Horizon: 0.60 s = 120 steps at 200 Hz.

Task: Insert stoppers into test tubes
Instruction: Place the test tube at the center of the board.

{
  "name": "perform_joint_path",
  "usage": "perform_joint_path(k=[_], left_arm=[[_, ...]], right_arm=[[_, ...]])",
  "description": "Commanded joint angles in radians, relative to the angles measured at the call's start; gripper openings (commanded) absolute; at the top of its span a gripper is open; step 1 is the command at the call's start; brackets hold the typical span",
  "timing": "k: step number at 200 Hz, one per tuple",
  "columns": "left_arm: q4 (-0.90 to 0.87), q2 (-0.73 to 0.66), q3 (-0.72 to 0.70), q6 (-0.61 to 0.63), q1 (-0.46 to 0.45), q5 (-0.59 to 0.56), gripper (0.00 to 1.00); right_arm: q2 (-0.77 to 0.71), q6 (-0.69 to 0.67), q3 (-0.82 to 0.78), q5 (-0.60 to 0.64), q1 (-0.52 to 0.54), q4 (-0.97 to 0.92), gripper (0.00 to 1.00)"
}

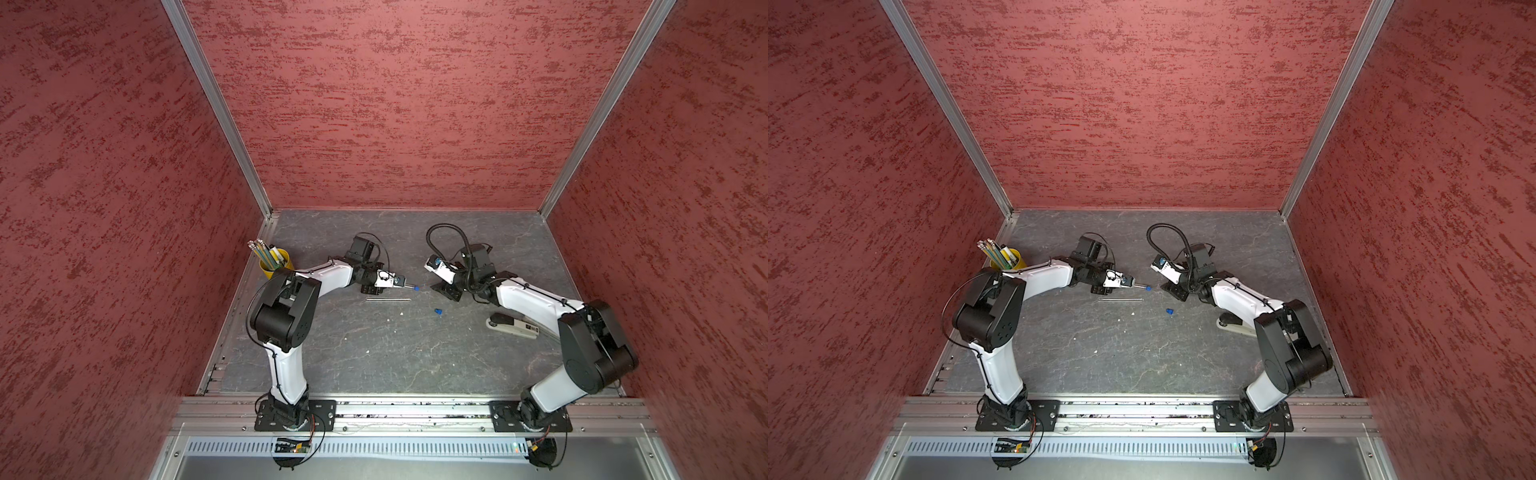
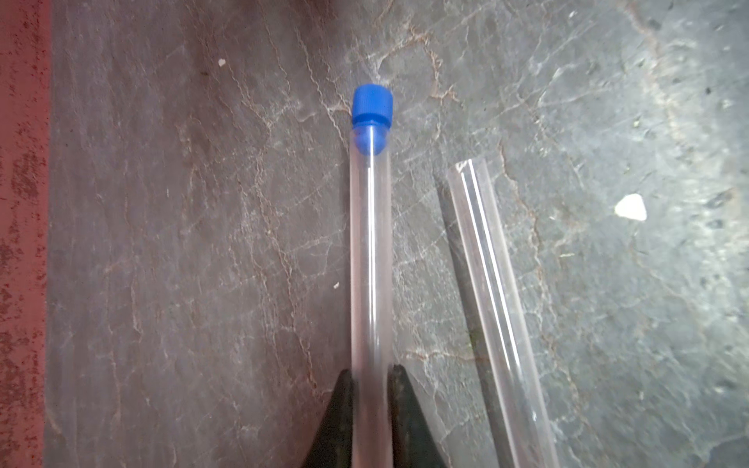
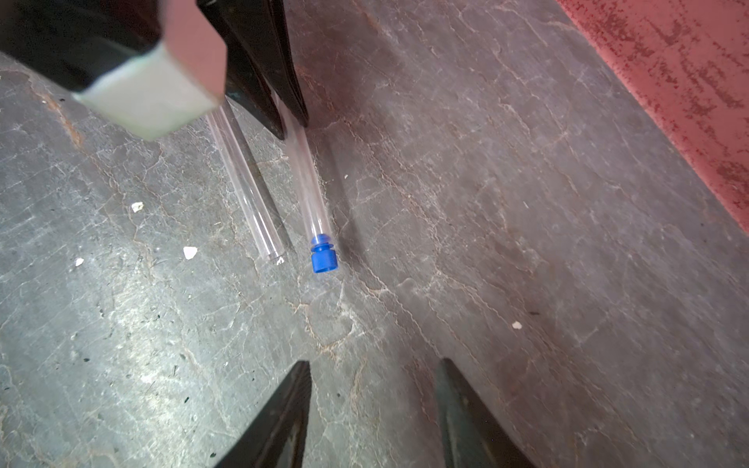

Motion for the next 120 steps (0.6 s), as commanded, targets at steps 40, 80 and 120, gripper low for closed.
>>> perform_joint_path(k=[40, 80, 120], left_arm=[[-0.030, 0.071, 0.053, -0.043, 0.033, 0.045, 0.15], [-0.049, 0.092, 0.068, -0.037, 0.044, 0.039, 0.15], [-0.068, 0.098, 0.078, -0.028, 0.044, 0.032, 0.17]], right_arm=[[-0.037, 0.009, -0.012, 0.018, -0.007, 0.032, 0.52], [-0.045, 0.006, -0.020, 0.030, -0.007, 0.032, 0.52], [-0.047, 0.005, -0.025, 0.031, -0.008, 0.028, 0.52]])
